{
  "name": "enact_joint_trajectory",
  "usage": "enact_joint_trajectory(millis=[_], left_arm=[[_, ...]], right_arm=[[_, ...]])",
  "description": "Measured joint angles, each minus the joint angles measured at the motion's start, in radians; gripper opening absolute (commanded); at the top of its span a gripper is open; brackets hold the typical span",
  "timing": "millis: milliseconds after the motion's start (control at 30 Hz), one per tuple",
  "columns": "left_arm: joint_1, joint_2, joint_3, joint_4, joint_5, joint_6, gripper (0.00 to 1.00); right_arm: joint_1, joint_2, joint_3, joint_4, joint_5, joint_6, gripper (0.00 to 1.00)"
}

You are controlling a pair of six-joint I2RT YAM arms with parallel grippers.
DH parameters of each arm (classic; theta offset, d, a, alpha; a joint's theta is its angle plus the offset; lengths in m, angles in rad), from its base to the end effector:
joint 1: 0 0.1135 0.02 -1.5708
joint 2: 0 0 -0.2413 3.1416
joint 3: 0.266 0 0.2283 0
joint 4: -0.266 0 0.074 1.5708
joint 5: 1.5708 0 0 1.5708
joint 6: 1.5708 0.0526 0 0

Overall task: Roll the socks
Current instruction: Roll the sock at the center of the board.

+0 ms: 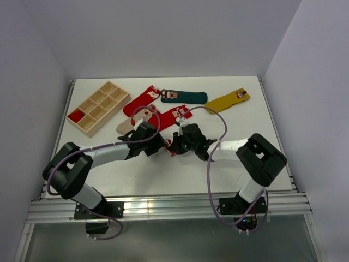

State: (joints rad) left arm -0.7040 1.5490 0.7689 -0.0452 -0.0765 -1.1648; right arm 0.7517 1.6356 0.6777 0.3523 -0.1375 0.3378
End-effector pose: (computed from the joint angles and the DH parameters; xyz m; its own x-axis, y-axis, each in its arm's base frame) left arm 0.2307 -0.1907 0.1496 -0.7778 -0.5412 -0.3195 -0.2753 0.7503 -0.6010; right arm 0.2253 0.2204 0.1369 -0.6438 -0.1524 -0.7498 -0.5780 0.7390 0.3461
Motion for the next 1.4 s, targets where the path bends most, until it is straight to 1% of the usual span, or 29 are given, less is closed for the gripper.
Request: enact_joint_trajectory(millis=[100, 200, 333, 467, 600, 700, 800, 833, 900, 933, 967, 1000, 1033, 1067, 1100, 1133, 1233, 1400], left_arm=[[-0.001, -0.027, -0.030, 0.019, 0.000, -0.012, 0.65], [-0.001, -0.028, -0.041, 0.040, 0.001, -0.026, 0.65], [-0.001, -0.019, -0.043, 0.064, 0.007, -0.034, 0.62], [-0.001, 0.019, -0.043, 0.087, 0.019, -0.038, 0.60], [-0.001, 0.051, -0.041, 0.096, 0.032, -0.053, 0.57], [-0.001, 0.064, -0.038, 0.107, 0.035, -0.058, 0.53], [-0.001, 0.079, -0.031, 0.111, 0.035, -0.062, 0.44], [0.000, 0.085, -0.028, 0.112, 0.035, -0.064, 0.34], [0.000, 0.095, -0.024, 0.112, 0.036, -0.068, 0.25], [0.000, 0.098, -0.021, 0.114, 0.040, -0.072, 0.17], [0.000, 0.101, -0.019, 0.117, 0.044, -0.076, 0.13], [-0.001, 0.102, -0.016, 0.119, 0.047, -0.077, 0.10], [-0.003, 0.103, -0.016, 0.121, 0.049, -0.078, 0.04], [-0.005, 0.103, -0.015, 0.124, 0.052, -0.080, 0.01], [-0.008, 0.103, -0.014, 0.126, 0.054, -0.079, 0.00], [-0.011, 0.103, -0.013, 0.127, 0.053, -0.079, 0.00], [-0.015, 0.103, -0.011, 0.121, 0.051, -0.077, 0.00], [-0.021, 0.103, 0.000, 0.100, 0.033, -0.073, 0.00]], right_arm=[[-0.059, 0.014, -0.024, 0.053, -0.145, 0.063, 0.00], [-0.102, 0.064, -0.054, 0.164, -0.300, 0.150, 0.00], [-0.147, 0.137, -0.088, 0.315, -0.443, 0.266, 0.00], [-0.175, 0.185, -0.105, 0.408, -0.515, 0.346, 0.00], [-0.180, 0.200, -0.106, 0.425, -0.542, 0.383, 0.00], [-0.181, 0.200, -0.106, 0.423, -0.544, 0.393, 0.00], [-0.183, 0.199, -0.106, 0.417, -0.544, 0.397, 0.00], [-0.184, 0.197, -0.106, 0.412, -0.542, 0.396, 0.00], [-0.185, 0.185, -0.106, 0.394, -0.535, 0.393, 0.09], [-0.185, 0.175, -0.106, 0.376, -0.528, 0.385, 0.14], [-0.185, 0.162, -0.106, 0.355, -0.520, 0.373, 0.22], [-0.183, 0.148, -0.106, 0.330, -0.507, 0.365, 0.26], [-0.177, 0.126, -0.105, 0.299, -0.489, 0.348, 0.29], [-0.167, 0.095, -0.104, 0.253, -0.458, 0.327, 0.36], [-0.155, 0.070, -0.101, 0.213, -0.430, 0.312, 0.39], [-0.132, 0.033, -0.094, 0.153, -0.380, 0.283, 0.44], [-0.056, -0.061, -0.072, -0.002, -0.221, 0.208, 0.51], [0.089, -0.166, -0.016, -0.185, 0.041, 0.100, 0.56]])
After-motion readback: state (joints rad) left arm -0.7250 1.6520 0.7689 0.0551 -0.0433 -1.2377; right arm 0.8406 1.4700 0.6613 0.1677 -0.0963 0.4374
